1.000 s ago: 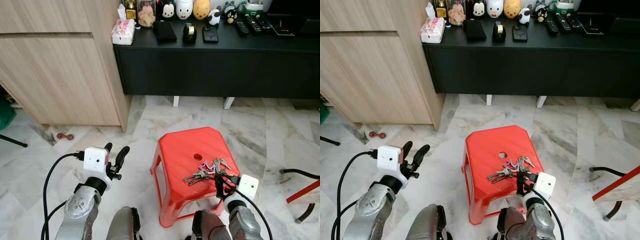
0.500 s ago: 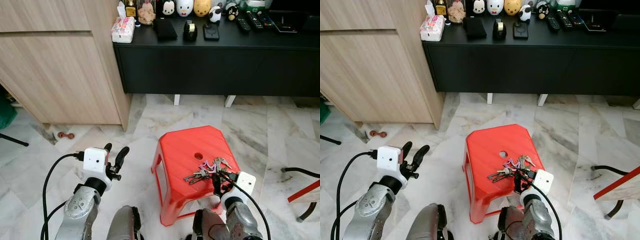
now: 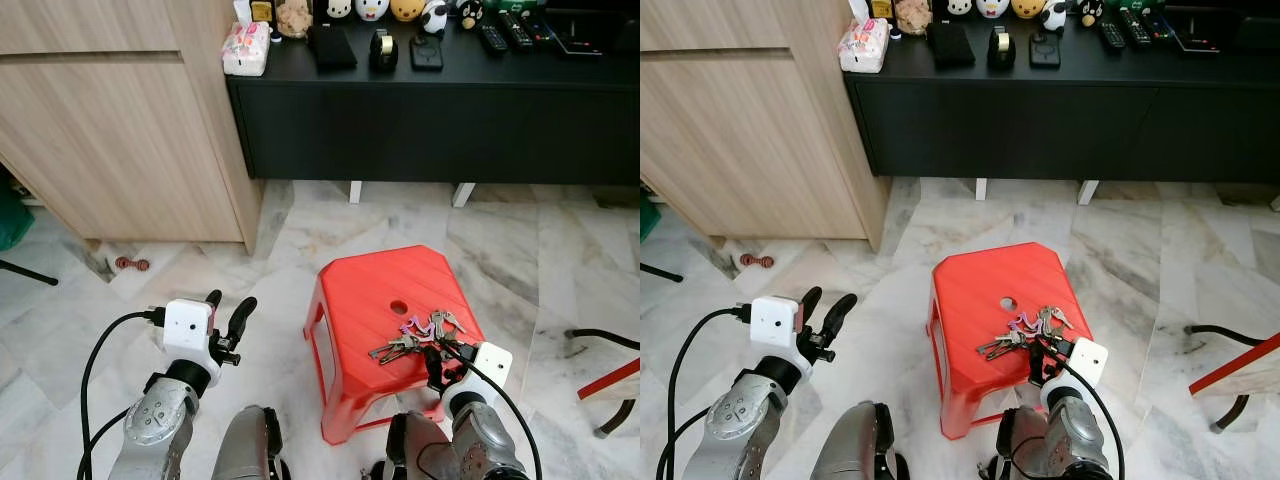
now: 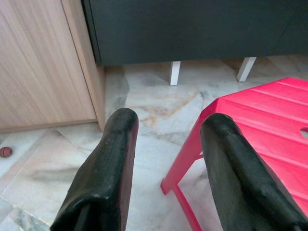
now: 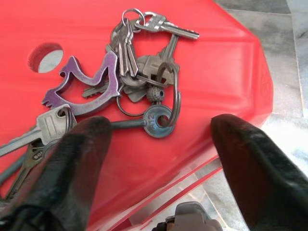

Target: Hang keys on a hook

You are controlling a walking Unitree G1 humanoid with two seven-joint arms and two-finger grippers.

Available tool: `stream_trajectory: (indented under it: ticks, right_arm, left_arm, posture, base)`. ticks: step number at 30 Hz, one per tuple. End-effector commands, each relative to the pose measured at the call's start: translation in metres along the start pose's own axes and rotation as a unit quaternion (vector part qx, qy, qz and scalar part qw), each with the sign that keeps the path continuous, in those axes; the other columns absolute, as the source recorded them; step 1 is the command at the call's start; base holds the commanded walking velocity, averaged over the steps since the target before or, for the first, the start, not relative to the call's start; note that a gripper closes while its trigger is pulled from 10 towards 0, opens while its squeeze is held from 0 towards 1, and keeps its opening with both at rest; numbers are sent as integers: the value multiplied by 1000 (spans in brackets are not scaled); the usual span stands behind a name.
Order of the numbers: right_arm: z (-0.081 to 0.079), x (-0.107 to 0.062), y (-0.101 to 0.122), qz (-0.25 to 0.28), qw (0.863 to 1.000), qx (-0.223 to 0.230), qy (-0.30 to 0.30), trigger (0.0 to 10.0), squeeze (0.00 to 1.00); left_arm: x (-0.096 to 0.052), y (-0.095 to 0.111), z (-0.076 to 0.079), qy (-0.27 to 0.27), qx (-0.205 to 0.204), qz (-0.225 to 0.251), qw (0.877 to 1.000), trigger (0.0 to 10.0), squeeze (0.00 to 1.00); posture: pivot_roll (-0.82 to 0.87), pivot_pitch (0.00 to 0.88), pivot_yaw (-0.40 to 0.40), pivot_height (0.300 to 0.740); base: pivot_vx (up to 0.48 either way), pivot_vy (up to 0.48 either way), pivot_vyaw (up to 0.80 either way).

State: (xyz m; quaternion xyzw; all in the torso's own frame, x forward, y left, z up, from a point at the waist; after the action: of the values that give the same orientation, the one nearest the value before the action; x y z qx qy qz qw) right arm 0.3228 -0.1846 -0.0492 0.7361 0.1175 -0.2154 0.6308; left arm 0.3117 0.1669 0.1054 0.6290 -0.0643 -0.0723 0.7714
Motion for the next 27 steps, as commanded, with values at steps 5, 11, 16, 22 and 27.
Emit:
stream_trajectory:
  ticks: [5, 11, 16, 22, 27]
  right_arm:
    - [2, -1, -5, -11, 1000, 6, -6, 0, 0]
    - [5, 0, 1, 1, 1000, 5, -11, 0, 0]
    - [10, 1, 5, 6, 1000, -1, -21, 10000, 0]
    - [12, 1, 5, 6, 1000, 2, -27, 10000, 0]
    - [7, 2, 8, 10, 1000, 10, -19, 0, 0]
  left_arm:
    - [-6, 0, -2, 4, 2, -8, 1000, 10000, 0]
    - [-7, 0, -3, 4, 1, -9, 1000, 10000, 0]
    - [-7, -1, -3, 4, 1, -14, 1000, 10000, 0]
    - [-7, -1, -5, 6, 2, -14, 1000, 10000, 0]
    - [-7, -1, -6, 7, 4, -16, 1000, 10000, 0]
  posture:
    - [189, 224, -8, 627]
    - [190, 225, -5, 627]
    - [192, 227, -2, 627]
    - [197, 228, 0, 627]
    - [197, 225, 3, 627]
  base:
    - [0, 0, 0]
    - [0, 0, 0]
    - [0, 0, 0]
    - [0, 0, 0]
    - [0, 0, 0]
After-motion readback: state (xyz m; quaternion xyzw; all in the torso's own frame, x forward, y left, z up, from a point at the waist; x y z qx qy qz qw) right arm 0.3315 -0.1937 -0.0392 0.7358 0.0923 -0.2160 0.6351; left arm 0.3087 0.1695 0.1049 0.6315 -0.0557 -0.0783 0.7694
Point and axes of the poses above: a point about 5 cm out from each wrist's last joint towards the gripper, its own x axis pointing out of the wrist towards the gripper, its own y axis along the axis of the wrist's last joint, z = x × y, the point moved 6 cm from there along x, pointing out of the wrist towards the gripper, and after that the axes turned 14 degrees about -x, right-handed, at the moved point
